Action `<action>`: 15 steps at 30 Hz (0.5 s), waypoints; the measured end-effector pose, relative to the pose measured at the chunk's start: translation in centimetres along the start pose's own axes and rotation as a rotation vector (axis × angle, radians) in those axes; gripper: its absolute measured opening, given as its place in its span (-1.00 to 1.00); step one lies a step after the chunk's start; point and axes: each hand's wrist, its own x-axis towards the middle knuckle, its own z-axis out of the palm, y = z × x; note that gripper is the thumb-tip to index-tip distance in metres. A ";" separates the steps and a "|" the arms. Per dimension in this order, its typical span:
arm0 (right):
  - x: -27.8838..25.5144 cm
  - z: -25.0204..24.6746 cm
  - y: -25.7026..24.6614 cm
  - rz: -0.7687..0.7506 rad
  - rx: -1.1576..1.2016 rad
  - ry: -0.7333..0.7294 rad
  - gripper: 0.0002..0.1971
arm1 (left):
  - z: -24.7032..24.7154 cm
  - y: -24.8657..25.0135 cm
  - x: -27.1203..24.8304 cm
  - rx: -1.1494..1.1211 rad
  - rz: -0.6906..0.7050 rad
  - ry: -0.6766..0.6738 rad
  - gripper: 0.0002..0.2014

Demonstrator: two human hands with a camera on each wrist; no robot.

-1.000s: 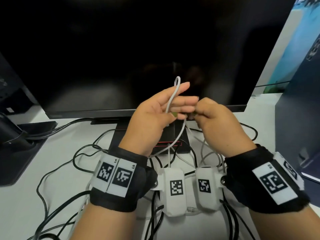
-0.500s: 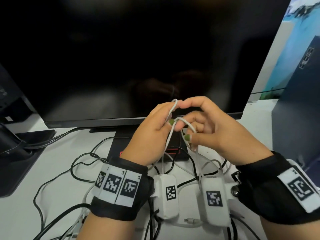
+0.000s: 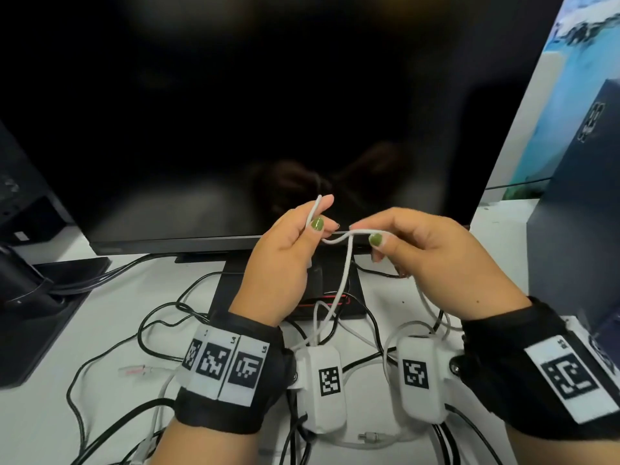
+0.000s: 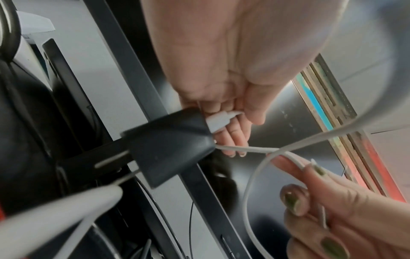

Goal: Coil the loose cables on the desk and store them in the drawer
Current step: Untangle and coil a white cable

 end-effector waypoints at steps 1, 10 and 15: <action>0.0 0.1 0.0 0.006 -0.060 -0.001 -0.74 | 0.1 0.2 -0.1 -0.015 0.021 -0.007 -0.67; 0.0 0.8 -0.1 0.059 -0.199 -0.101 -0.72 | 0.7 1.5 -0.5 -0.127 0.215 -0.038 -0.59; 0.0 1.3 -0.6 0.007 -0.260 -0.155 -0.73 | 0.9 1.2 -0.4 0.050 0.190 -0.085 -0.60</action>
